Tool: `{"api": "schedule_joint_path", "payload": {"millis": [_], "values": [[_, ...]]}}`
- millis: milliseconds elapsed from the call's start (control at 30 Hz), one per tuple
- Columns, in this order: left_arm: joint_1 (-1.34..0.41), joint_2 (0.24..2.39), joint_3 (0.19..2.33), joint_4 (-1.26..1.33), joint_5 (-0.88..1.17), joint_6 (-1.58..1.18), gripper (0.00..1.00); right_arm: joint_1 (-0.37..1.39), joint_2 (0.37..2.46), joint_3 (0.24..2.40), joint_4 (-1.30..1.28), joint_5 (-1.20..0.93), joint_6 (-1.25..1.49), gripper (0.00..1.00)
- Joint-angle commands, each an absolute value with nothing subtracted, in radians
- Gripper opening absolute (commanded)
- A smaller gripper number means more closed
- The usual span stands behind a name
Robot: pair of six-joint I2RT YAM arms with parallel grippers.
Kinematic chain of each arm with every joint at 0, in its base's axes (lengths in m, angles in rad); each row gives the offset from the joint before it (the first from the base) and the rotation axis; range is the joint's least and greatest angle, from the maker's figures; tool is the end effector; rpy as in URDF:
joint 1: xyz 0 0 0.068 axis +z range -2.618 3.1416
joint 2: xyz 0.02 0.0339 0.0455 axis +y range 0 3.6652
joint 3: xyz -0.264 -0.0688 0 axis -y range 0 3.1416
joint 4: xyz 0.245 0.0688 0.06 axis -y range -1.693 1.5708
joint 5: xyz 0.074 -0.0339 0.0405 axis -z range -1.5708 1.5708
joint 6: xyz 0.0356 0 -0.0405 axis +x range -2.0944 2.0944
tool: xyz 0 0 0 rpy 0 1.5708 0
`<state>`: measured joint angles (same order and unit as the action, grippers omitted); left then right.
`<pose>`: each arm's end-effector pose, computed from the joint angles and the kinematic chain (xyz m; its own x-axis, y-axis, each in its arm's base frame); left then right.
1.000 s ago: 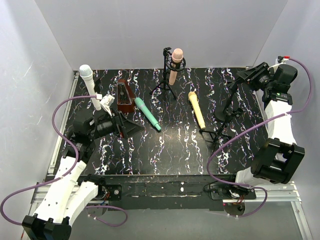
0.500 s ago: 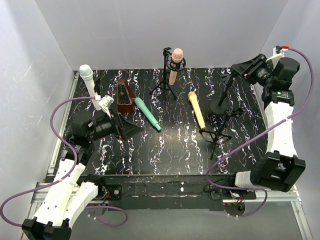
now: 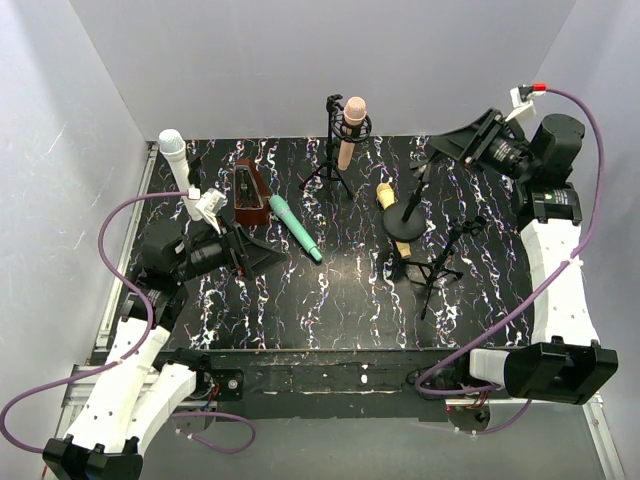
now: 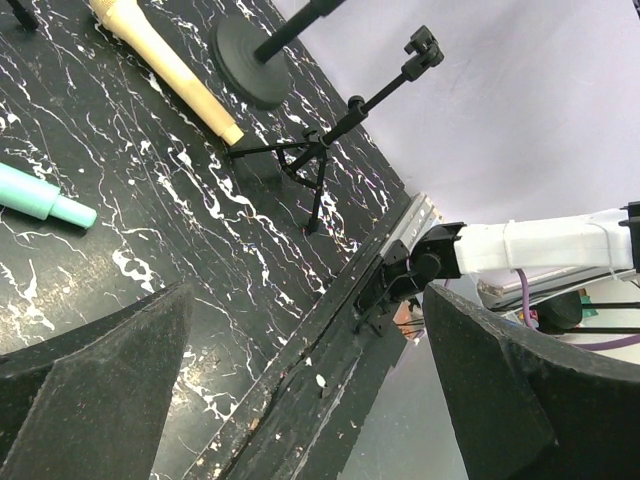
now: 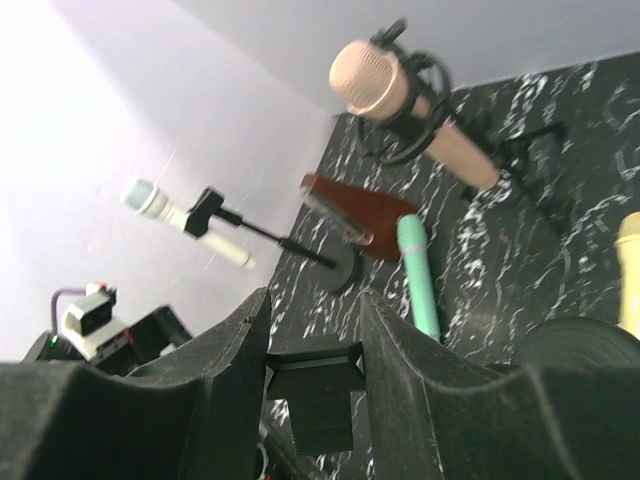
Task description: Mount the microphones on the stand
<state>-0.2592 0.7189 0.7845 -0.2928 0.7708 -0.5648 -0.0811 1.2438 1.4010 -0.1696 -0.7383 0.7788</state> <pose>0.1472 -0.0647 0.3409 -0.6335 -0.2292 -0.7390 0.5930 0.4696 -0.6541 0.2692 0.0022 0.4599 -0.4379 0.5568 -0.7058 -0.4261 0.5628 0.7083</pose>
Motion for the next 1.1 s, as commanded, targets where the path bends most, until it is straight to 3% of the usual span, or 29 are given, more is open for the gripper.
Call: {"api": "schedule_joint_path", "payload": {"millis": [0, 1067], "values": [[-0.264, 0.716, 0.833, -0.316, 0.764, -0.538, 0.98, -0.031, 1.184, 1.378, -0.080, -0.833, 0.818, 0.09], [-0.264, 0.735, 0.833, -0.296, 0.745, -0.545, 0.98, 0.232, 1.143, 1.108, -0.014, -0.957, 0.759, 0.09]]}}
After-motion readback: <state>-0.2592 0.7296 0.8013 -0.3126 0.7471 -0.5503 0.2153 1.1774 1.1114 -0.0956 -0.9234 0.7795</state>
